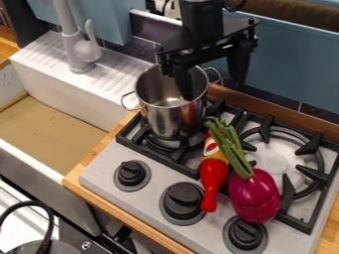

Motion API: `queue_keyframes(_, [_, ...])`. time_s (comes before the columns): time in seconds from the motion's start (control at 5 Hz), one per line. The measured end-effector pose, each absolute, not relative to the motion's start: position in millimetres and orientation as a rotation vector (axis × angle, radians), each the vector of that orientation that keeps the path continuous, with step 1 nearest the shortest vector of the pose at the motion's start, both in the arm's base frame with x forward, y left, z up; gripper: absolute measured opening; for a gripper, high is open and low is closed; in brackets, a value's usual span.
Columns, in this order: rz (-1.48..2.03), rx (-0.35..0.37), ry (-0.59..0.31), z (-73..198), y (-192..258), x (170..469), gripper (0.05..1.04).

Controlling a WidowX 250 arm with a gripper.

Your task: Move the silver pot to the bottom of the left burner.

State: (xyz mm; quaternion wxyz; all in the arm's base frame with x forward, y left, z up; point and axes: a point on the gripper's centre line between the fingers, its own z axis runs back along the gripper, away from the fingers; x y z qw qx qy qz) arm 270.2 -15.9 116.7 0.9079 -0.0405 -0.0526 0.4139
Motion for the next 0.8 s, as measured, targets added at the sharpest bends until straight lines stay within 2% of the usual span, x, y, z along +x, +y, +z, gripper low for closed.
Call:
queue_keyframes(0.2, [0.854, -0.074, -0.087, 111, -15, 268, 0.999])
queue_keyframes(0.4, [0.843, -0.08, -0.103, 112, 5, 272, 0.999])
queue_keyframes(0.6, [0.909, -0.113, -0.067, 105, 20, 270, 0.999])
queue_keyframes(0.8, [1.034, -0.094, -0.073, 88, 30, 260, 0.999])
